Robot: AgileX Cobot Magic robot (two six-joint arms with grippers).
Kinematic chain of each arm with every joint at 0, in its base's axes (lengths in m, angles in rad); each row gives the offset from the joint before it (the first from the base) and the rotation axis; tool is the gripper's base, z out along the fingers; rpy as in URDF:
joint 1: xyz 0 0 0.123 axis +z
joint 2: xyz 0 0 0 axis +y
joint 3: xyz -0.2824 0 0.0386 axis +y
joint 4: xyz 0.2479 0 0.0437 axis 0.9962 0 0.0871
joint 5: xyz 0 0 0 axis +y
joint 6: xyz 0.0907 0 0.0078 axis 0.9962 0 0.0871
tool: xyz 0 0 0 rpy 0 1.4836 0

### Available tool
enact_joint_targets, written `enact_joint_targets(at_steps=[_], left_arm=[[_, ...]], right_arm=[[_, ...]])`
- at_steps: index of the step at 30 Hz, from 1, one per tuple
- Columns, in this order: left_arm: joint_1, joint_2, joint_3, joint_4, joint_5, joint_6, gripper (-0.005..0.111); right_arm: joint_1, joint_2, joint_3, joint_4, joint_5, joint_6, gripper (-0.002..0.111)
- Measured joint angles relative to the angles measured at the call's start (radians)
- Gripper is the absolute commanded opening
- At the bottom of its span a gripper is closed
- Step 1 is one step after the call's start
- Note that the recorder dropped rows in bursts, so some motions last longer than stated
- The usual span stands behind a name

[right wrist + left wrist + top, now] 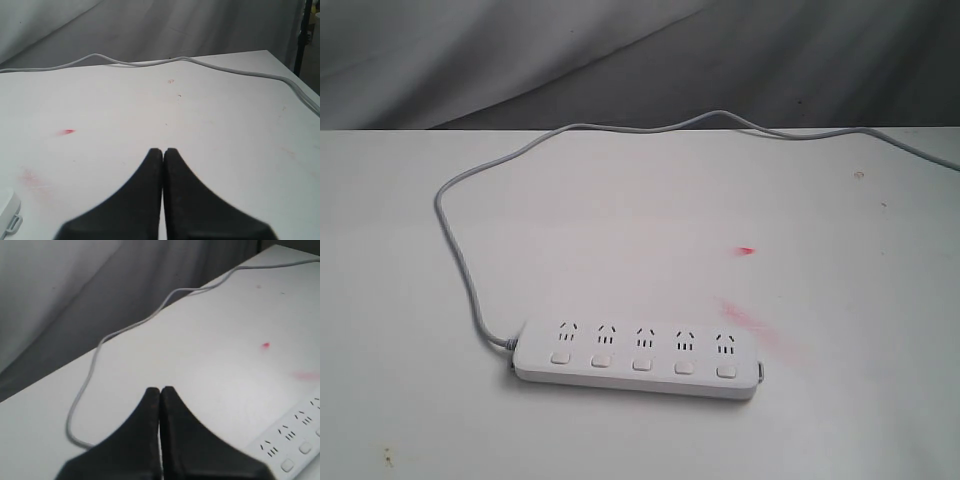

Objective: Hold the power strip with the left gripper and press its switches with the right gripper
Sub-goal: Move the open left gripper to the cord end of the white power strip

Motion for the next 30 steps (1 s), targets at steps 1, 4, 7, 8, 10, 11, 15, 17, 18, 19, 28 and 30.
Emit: enact_joint_targets(at_steps=[1, 4, 7, 8, 10, 11, 15, 17, 18, 19, 28, 30], left_arm=[[0.002, 0.023, 0.002, -0.002, 0.016, 0.022, 0.0], [0.01, 0.115, 0.004, 0.008, 0.047, 0.09, 0.0], [0.01, 0.19, 0.004, 0.024, 0.079, 0.174, 0.0], [0.01, 0.211, 0.004, 0.036, 0.099, 0.213, 0.0], [0.01, 0.248, 0.004, 0.07, 0.139, 0.291, 0.0], [0.01, 0.261, 0.004, 0.089, 0.148, 0.321, 0.0], [0.01, 0.316, 0.006, 0.193, 0.158, 0.392, 0.0], [0.012, 0.34, 0.008, 0.202, 0.16, 0.392, 0.0], [0.016, 0.351, 0.008, 0.177, 0.16, 0.392, 0.0], [0.019, 0.363, 0.011, 0.149, 0.162, 0.401, 0.0], [0.021, 0.486, 0.048, 0.014, 0.163, 0.492, 0.0], [0.021, 0.521, 0.048, 0.016, 0.163, 0.492, 0.001]], right_arm=[[0.0, 0.0, 0.0, 0.0, 0.0, 0.0, 0.0], [0.0, 0.0, 0.0, 0.0, 0.0, 0.0, 0.0], [0.0, 0.0, 0.0, 0.0, 0.0, 0.0, 0.0], [0.0, 0.0, 0.0, 0.0, 0.0, 0.0, 0.0], [0.0, 0.0, 0.0, 0.0, 0.0, 0.0, 0.0], [0.0, 0.0, 0.0, 0.0, 0.0, 0.0, 0.0], [0.0, 0.0, 0.0, 0.0, 0.0, 0.0, 0.0], [0.0, 0.0, 0.0, 0.0, 0.0, 0.0, 0.0], [0.0, 0.0, 0.0, 0.0, 0.0, 0.0, 0.0], [0.0, 0.0, 0.0, 0.0, 0.0, 0.0, 0.0], [0.0, 0.0, 0.0, 0.0, 0.0, 0.0, 0.0], [0.0, 0.0, 0.0, 0.0, 0.0, 0.0, 0.0]])
